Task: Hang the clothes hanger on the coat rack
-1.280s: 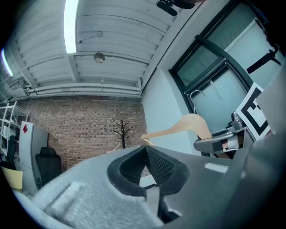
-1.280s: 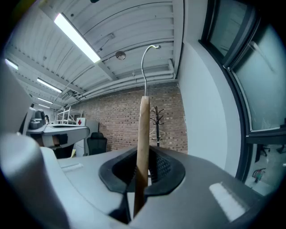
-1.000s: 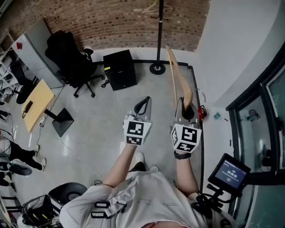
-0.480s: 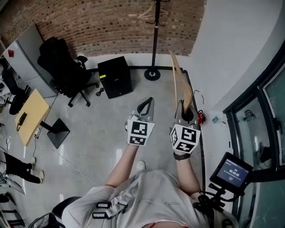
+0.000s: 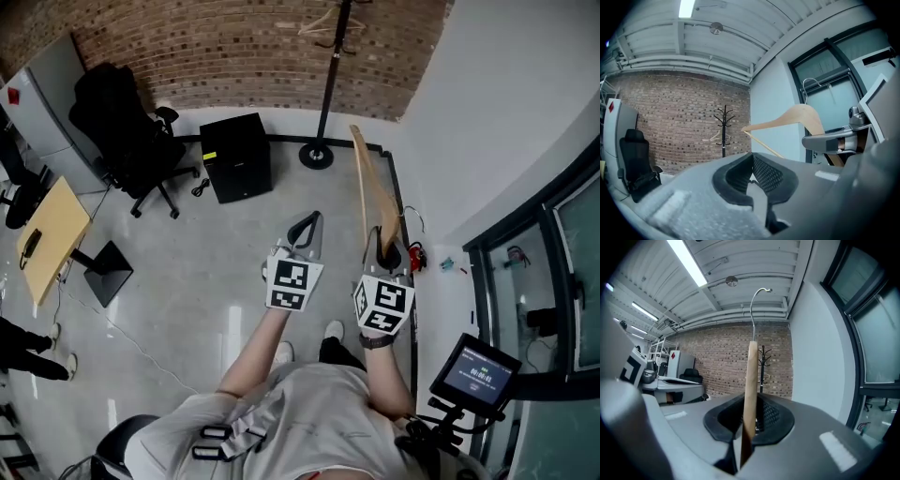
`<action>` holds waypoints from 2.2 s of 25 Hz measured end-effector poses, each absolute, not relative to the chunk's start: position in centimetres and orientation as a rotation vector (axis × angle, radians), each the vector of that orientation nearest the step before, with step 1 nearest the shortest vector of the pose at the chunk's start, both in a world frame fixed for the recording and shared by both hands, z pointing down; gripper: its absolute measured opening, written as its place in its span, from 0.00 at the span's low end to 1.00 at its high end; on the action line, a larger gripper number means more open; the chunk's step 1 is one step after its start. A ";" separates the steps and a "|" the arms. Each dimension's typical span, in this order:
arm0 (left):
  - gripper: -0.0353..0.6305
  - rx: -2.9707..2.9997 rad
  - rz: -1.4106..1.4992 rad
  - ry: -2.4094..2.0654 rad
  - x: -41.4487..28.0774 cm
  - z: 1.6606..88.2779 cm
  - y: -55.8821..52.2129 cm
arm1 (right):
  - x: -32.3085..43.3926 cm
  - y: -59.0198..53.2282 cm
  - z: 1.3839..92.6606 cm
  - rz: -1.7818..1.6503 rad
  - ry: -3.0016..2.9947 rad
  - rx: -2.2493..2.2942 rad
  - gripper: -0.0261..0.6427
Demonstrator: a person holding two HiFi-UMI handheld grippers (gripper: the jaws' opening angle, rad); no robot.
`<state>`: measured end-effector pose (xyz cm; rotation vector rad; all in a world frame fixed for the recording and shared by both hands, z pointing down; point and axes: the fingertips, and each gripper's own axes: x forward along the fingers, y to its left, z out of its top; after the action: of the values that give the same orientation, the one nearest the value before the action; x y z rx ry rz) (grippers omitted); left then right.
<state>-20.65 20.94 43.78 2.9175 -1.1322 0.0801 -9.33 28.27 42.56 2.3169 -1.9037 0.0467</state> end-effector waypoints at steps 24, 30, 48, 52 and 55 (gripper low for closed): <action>0.06 2.845 0.180 -1.318 -3.7 46.1 9.0 | 9.8 14.2 46.9 0.258 -2.050 2.271 0.10; 0.06 2.793 0.195 -1.345 -0.4 47.6 2.6 | 11.9 7.8 48.5 0.266 -2.105 2.199 0.10; 0.06 2.837 0.052 -1.244 5.7 45.4 -22.7 | 14.5 -16.0 47.1 0.141 -2.073 2.136 0.10; 0.06 2.873 0.021 -1.244 6.5 44.7 -27.8 | 15.3 -21.3 47.2 0.157 -2.070 2.137 0.10; 0.06 2.840 0.043 -1.248 6.6 46.0 -31.1 | 16.1 -24.0 48.3 0.184 -2.057 2.141 0.10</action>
<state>6.63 -31.12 46.04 2.8398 -1.2482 0.0428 16.08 -23.98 48.31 2.1412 -2.0573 0.1839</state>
